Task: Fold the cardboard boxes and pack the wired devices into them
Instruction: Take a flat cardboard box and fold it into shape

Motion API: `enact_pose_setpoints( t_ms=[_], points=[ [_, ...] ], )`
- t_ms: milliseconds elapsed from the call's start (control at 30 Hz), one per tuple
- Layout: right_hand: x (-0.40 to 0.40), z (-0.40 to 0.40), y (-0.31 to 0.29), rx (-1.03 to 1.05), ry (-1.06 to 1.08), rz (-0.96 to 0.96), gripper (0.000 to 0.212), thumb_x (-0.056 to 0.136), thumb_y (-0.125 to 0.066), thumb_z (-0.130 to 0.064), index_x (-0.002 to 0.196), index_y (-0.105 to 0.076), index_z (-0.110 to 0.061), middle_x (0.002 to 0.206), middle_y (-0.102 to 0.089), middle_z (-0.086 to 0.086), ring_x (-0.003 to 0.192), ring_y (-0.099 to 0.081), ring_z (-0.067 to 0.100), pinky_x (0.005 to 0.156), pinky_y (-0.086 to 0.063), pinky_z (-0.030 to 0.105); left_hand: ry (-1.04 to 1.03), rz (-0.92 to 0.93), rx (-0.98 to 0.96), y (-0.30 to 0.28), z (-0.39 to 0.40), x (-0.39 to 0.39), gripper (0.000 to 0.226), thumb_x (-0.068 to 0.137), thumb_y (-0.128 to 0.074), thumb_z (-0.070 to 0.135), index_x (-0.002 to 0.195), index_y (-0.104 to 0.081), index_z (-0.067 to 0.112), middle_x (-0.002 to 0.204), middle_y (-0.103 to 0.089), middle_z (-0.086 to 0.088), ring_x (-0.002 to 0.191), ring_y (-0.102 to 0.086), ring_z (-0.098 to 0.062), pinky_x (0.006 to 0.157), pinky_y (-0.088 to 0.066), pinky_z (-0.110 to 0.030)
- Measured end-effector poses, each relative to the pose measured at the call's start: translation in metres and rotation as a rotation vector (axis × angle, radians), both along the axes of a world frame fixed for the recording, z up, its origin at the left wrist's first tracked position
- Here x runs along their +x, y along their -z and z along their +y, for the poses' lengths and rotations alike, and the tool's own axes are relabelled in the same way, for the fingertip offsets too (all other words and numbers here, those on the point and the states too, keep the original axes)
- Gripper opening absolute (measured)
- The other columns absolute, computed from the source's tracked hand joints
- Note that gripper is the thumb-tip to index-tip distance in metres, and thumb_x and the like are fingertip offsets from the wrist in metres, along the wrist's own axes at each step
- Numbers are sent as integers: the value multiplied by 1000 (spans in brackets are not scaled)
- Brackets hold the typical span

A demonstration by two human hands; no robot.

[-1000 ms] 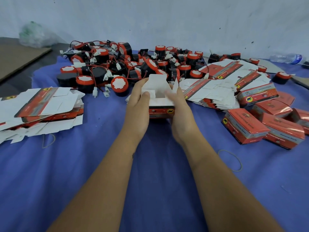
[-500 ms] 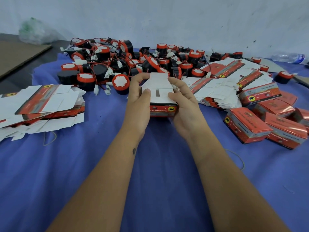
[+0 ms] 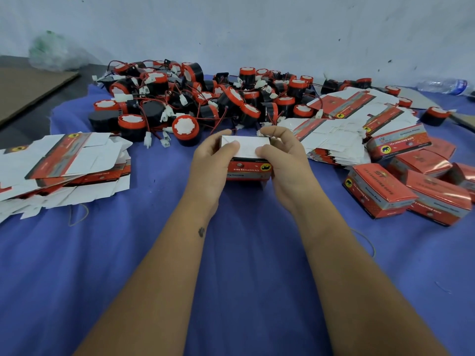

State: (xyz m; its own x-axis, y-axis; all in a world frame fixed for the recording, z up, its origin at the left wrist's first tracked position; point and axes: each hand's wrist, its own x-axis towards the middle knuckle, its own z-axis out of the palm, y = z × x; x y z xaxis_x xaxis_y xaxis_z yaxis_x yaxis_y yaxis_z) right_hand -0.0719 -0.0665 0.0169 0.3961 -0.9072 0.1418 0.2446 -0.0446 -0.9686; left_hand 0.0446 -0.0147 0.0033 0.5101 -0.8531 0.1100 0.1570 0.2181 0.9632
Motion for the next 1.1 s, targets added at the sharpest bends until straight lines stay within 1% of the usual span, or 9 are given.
enact_pose_setpoints(
  t_ms=[233, 333, 500, 567, 633, 700, 833, 933, 1100],
  points=[
    [1, 6, -2, -79, 41, 33, 32, 85, -50, 13, 100, -62, -12, 85, -62, -1, 70, -57, 16, 44, -43, 16, -96, -119, -76, 0, 4, -2, 38, 87, -59, -4, 95, -65, 33, 98, -67, 3, 88, -65, -13, 63, -54, -22],
    [3, 4, -4, -34, 113, -40, 20, 97, -49, -7, 96, -66, -16, 85, -65, -5, 74, -59, 8, 55, -48, 16, -146, -106, -178, -1, 6, -2, 41, 87, -59, -5, 98, -65, 34, 101, -68, 7, 94, -66, -8, 72, -55, -24],
    [-1, 0, -1, 123, 16, 87, 43, 100, -34, -54, 100, -71, -31, 90, -74, -8, 78, -69, 12, 69, -54, 31, -56, -257, -267, -2, 6, -5, 43, 98, -54, 1, 129, -53, 30, 134, -58, 11, 123, -52, 6, 98, -46, -18],
    [0, 2, -1, 144, 17, 13, 31, 98, -47, -42, 95, -70, -21, 93, -73, 2, 86, -69, 21, 73, -53, 36, 33, -264, -162, -1, 5, -9, 49, 102, -53, 18, 143, -36, 39, 149, -42, 14, 133, -39, 10, 105, -39, -18],
    [0, 3, -2, 45, 97, -24, 15, 94, -54, -15, 87, -67, -15, 92, -67, 8, 90, -60, 27, 77, -45, 39, 74, -195, 18, 1, 3, -13, 64, 99, -53, 41, 152, -17, 46, 164, -14, 10, 149, -16, -5, 119, -23, -31],
    [0, 4, 0, -66, 140, -74, 20, 88, -52, -1, 81, -65, -13, 87, -62, 4, 88, -55, 23, 79, -43, 38, 33, -159, 136, 1, 3, -14, 80, 95, -54, 52, 156, -5, 40, 166, 1, 12, 152, -3, -9, 121, -15, -36],
    [2, 7, 1, -127, 171, -140, 24, 81, -49, -11, 90, -70, -20, 104, -65, 5, 100, -59, 21, 89, -47, 38, -4, -136, 209, 6, -1, -5, 78, 95, -57, 47, 157, -18, 19, 149, -43, -1, 131, -48, -16, 102, -44, -29],
    [6, 4, 0, -65, 229, -110, 32, 97, -45, -18, 115, -63, -37, 120, -65, -4, 112, -59, 12, 99, -46, 39, -77, -34, 176, 6, -3, 3, 68, 94, -61, 43, 148, -35, 10, 134, -60, -8, 111, -64, -16, 79, -54, -26],
    [17, 0, 8, 14, 143, 315, 34, 99, -49, -23, 131, -53, -33, 121, -54, -11, 116, -53, 13, 98, -44, 34, -378, 327, -49, 2, -1, 19, 44, 91, -69, 31, 129, -56, 13, 112, -71, -2, 102, -69, -19, 85, -55, -35]
  ],
)
